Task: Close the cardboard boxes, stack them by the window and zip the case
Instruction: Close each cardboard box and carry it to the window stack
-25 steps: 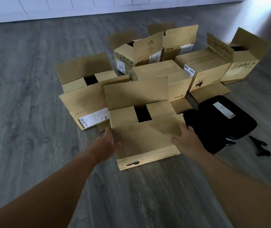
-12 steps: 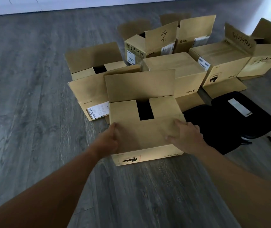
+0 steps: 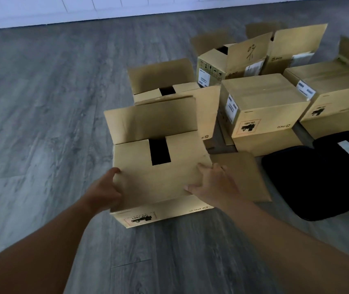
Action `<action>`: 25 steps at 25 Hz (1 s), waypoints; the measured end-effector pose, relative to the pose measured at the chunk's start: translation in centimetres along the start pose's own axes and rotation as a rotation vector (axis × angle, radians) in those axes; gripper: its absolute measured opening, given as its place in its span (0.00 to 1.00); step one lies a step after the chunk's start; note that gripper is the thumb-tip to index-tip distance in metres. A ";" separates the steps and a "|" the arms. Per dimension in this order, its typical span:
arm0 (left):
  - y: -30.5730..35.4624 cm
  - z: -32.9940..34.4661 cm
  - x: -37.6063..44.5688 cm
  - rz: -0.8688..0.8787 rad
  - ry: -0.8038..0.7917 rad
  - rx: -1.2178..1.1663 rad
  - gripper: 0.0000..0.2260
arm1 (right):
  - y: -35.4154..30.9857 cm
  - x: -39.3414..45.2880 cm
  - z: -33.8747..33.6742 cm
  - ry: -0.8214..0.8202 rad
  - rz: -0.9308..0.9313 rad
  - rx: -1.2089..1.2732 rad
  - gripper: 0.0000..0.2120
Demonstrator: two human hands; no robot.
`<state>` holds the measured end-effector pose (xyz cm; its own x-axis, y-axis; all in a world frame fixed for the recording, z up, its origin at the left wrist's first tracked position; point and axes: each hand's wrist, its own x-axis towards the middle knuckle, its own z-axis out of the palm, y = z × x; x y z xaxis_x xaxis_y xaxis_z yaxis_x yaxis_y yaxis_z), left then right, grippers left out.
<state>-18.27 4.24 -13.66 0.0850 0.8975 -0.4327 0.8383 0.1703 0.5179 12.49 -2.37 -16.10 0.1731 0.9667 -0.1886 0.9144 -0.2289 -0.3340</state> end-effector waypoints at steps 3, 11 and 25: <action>-3.1 -1.8 -0.3 -0.028 0.046 0.007 0.31 | -3.1 0.4 1.7 -0.019 -0.044 0.021 0.40; -8.4 -4.0 -0.4 -0.119 0.086 -0.033 0.30 | -7.5 1.2 4.8 -0.052 -0.140 0.048 0.45; -6.6 -5.4 0.6 0.081 0.536 0.044 0.11 | -8.2 3.3 2.5 0.098 -0.146 0.207 0.41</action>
<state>-26.69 5.83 -13.36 -0.1268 0.9907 0.0502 0.8631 0.0853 0.4978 4.68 2.41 -16.35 0.0892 0.9953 -0.0376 0.8396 -0.0954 -0.5348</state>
